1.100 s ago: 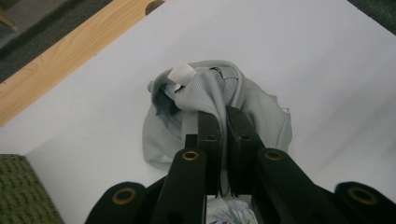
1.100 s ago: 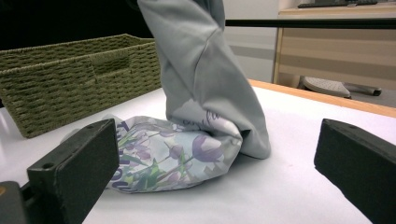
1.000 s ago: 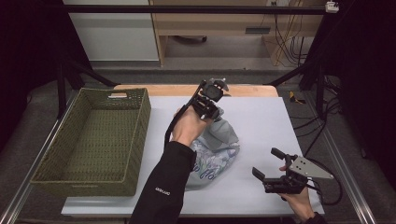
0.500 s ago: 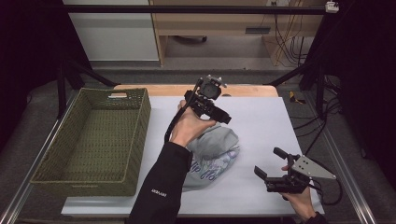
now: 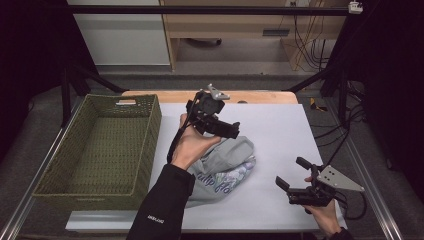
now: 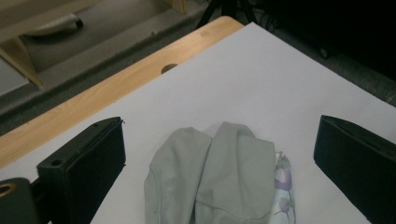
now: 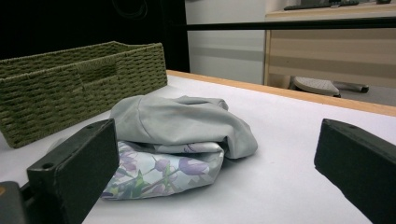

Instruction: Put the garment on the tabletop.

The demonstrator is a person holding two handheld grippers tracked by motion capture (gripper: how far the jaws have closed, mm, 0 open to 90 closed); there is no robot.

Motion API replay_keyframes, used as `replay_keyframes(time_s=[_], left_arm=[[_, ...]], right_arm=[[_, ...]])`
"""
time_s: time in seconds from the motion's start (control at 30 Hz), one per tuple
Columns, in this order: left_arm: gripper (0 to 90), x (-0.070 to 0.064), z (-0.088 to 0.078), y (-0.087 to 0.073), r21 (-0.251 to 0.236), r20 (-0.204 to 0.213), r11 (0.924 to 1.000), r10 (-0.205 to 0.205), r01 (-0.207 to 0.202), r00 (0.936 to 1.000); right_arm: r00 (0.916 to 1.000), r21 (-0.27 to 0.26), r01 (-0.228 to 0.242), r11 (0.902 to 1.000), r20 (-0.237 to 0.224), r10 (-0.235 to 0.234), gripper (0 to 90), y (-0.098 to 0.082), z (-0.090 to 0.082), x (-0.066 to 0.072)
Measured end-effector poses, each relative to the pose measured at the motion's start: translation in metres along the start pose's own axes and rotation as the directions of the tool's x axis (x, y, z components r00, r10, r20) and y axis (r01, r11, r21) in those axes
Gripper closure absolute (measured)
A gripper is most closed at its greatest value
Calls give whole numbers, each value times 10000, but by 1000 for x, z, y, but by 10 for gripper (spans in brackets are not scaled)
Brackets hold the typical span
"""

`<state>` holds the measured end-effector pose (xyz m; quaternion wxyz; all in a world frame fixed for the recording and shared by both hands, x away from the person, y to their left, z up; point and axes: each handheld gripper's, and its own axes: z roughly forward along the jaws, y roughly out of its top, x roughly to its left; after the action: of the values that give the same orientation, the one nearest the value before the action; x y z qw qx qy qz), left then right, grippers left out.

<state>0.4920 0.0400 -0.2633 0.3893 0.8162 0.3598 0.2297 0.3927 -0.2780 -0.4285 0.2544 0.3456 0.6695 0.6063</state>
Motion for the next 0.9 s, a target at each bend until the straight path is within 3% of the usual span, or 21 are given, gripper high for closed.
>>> replay_keyframes(time_s=[0.17, 0.43, 0.63, 0.9], left_arm=[[20, 2, -8, -24, -972, 184, 9940, -490, 505, 9986], [21, 7, -16, -78, -1694, 291, 9809, -916, 952, 9954], [24, 10, -20, -115, -2351, 289, 9615, -1395, 1424, 9898], [28, 4, -23, -144, -3027, 372, 9410, -1467, 1511, 9885]], right_arm=[[10000, 0, -56, 10000, -7, 56, 5, 0, -1, 0], [9998, 102, -171, 9998, 111, 170, 5, -2, -1, -4], [9997, 127, -201, 9997, 154, 199, 5, -3, 0, -4], [9996, 202, -161, 9997, 250, 156, 5, -4, -2, -7]])
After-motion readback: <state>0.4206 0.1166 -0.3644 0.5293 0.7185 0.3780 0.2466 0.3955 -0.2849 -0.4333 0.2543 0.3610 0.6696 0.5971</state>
